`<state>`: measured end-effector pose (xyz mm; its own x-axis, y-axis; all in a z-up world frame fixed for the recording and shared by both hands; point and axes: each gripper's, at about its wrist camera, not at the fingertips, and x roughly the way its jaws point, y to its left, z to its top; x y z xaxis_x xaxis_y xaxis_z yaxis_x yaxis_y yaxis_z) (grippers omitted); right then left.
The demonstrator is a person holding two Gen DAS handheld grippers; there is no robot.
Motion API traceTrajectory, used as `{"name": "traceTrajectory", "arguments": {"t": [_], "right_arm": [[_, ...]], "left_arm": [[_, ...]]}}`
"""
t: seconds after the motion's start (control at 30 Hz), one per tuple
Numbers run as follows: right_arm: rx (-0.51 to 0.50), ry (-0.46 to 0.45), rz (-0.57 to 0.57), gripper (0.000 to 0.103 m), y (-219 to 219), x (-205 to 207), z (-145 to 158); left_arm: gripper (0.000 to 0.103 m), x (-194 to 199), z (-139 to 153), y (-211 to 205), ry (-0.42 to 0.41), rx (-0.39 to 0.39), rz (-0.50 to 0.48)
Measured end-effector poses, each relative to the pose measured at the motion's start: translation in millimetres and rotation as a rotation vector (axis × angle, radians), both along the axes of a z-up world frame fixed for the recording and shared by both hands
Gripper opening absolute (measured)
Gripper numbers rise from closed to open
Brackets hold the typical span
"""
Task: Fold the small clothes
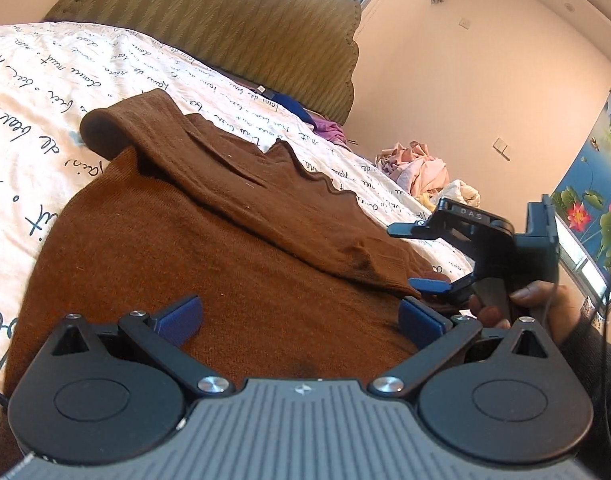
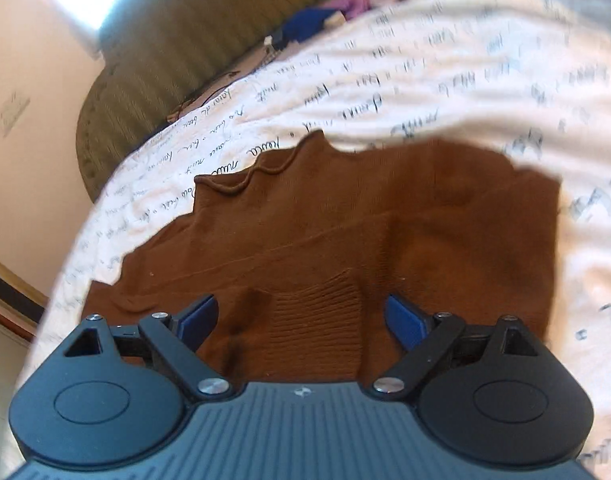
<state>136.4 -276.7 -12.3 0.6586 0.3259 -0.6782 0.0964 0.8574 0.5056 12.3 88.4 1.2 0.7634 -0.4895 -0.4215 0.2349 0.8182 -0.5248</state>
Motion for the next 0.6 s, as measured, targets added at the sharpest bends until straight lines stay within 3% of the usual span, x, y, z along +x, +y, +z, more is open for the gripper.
{"name": "traceTrajectory", "arguments": {"t": [0.07,0.1,0.13,0.17,0.2,0.33,0.43,0.47,0.5,0.6], "right_arm": [[-0.014,0.007,0.037,0.091,1,4,-5],[-0.052,-0.001,0.063,0.085,5,5,-6],[-0.114,-0.001,0.078,0.077,9,5,-4],[-0.188,0.000,0.077,0.054,13,3,1],[-0.212,-0.007,0.075,0.048,12,1,5],[-0.088,0.006,0.056,0.048,-8,-1,-4],[-0.087,-0.013,0.083,0.048,-5,-2,-4],[-0.088,-0.025,0.104,0.039,-3,-4,-3],[-0.092,-0.028,0.123,0.013,0,-1,-3],[-0.098,-0.048,0.127,0.008,-1,-2,4]], "left_arm": [[0.102,0,0,0,0.001,0.000,0.000],[0.102,0,0,0,0.002,0.000,0.001],[0.102,1,0,0,0.003,0.001,0.001],[0.103,2,0,0,0.004,0.002,0.000],[0.103,2,0,0,0.004,0.002,0.001],[0.102,2,0,0,0.005,0.004,0.001],[0.103,2,0,0,0.006,0.007,0.001],[0.103,2,0,-1,0.007,0.008,0.002],[0.103,2,-1,-1,0.008,0.009,0.002],[0.103,3,0,-2,0.014,0.017,0.001]]}}
